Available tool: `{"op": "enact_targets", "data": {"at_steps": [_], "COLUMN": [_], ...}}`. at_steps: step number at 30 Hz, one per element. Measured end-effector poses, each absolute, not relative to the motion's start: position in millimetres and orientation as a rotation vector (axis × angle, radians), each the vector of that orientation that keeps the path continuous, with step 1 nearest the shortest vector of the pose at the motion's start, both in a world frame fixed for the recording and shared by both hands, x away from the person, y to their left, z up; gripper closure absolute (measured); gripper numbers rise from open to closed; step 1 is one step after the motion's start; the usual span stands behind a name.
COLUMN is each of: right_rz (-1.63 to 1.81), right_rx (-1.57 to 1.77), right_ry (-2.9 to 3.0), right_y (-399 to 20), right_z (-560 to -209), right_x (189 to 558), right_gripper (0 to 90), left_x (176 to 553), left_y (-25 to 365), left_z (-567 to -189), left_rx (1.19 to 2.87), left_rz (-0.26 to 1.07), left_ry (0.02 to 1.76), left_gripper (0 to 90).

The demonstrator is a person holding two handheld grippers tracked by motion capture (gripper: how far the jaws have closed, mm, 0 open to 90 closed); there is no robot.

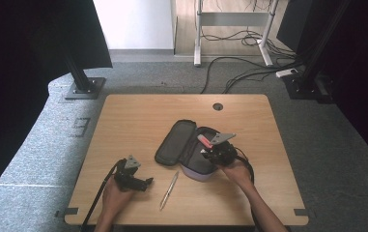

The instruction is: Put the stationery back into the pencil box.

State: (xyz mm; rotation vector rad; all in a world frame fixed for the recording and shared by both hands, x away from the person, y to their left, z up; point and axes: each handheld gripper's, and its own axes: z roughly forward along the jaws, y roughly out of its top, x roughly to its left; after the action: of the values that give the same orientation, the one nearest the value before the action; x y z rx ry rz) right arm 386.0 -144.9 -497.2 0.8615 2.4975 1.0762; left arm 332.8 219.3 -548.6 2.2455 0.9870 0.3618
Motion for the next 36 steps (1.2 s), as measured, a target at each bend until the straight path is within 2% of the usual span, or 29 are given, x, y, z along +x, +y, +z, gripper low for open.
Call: {"op": "enact_targets", "data": {"at_steps": [25,36], "right_rz": [0.996,1.007], "right_rx": [0.862,0.857], "right_ry": [2.557,2.542], "right_y": [-124.4,-124.8], "right_z": [-527.0,-520.5], "right_x": [396.1,394.7], "right_gripper": [71.3,60.3], "left_x": [332.8,332.8], "left_y": [219.2,219.2], "left_z": [-548.6,-548.6], "left_rx": [2.246,2.246], "left_rz": [0.362,0.362], "left_ry": [0.986,0.986], "left_gripper": [0.6,0.6]}}
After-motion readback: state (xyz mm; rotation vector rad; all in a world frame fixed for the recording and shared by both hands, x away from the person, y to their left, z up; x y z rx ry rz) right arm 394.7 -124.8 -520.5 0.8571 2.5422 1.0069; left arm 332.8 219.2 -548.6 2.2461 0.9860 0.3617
